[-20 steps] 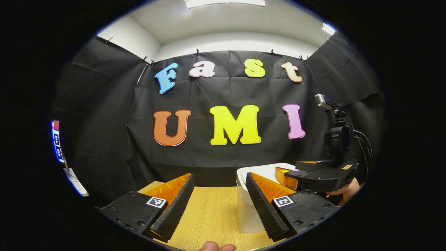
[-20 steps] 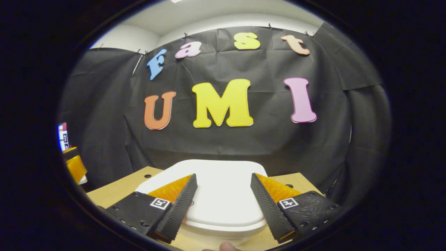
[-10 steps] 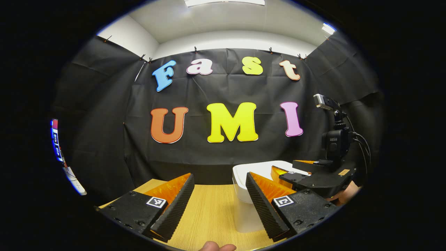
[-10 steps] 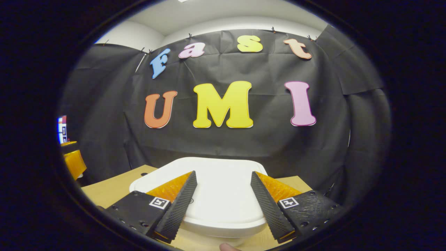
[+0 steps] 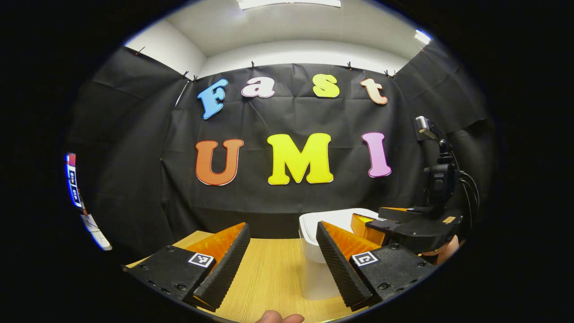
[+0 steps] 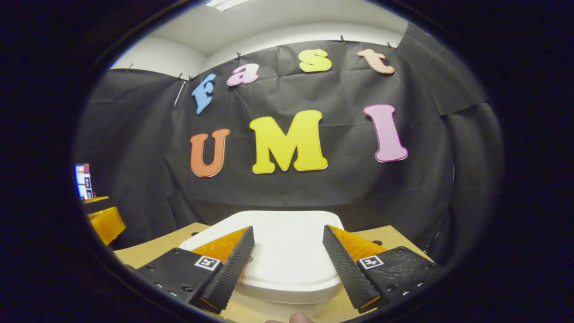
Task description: Press the lid of the desktop garbage bin to open it, pick up the crumpled paper on the desktop and throw it into the bin, then pick up the pop can on the desktop and drop it into the bin, and finally close the garbage bin lid.
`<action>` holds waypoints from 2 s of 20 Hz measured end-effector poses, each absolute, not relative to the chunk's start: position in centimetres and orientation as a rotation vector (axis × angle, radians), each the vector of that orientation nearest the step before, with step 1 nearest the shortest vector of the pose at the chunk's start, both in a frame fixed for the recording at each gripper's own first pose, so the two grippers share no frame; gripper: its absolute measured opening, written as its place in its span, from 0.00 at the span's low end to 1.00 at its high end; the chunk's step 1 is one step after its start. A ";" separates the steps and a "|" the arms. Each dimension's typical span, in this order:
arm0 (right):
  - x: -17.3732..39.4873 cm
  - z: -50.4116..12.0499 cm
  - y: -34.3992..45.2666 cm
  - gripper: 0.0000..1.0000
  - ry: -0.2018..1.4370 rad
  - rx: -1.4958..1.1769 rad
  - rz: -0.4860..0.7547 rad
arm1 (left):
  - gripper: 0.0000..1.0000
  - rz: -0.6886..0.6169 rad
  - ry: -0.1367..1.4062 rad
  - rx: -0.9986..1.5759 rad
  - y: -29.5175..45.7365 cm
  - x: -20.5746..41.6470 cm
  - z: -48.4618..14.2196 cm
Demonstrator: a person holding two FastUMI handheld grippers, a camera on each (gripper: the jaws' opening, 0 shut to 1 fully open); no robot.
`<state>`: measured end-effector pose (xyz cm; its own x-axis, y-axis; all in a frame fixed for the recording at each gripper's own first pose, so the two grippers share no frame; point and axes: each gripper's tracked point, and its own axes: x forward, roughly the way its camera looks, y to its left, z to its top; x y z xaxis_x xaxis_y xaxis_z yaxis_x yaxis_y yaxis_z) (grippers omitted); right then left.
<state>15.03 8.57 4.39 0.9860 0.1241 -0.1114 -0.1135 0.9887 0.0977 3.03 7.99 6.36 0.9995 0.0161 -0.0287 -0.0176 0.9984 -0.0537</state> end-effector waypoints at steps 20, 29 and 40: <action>-1.1 1.0 -1.0 0.95 -0.081 0.006 -0.042 | 0.95 0.039 0.047 -0.062 2.7 -1.0 1.1; -1.8 -0.6 -0.5 0.95 -0.053 -0.039 -0.035 | 0.96 0.013 0.071 -0.058 1.3 -2.1 -1.4; -1.6 -0.2 0.0 0.94 -0.061 -0.045 -0.031 | 0.96 0.009 0.098 -0.097 1.6 -1.8 -1.8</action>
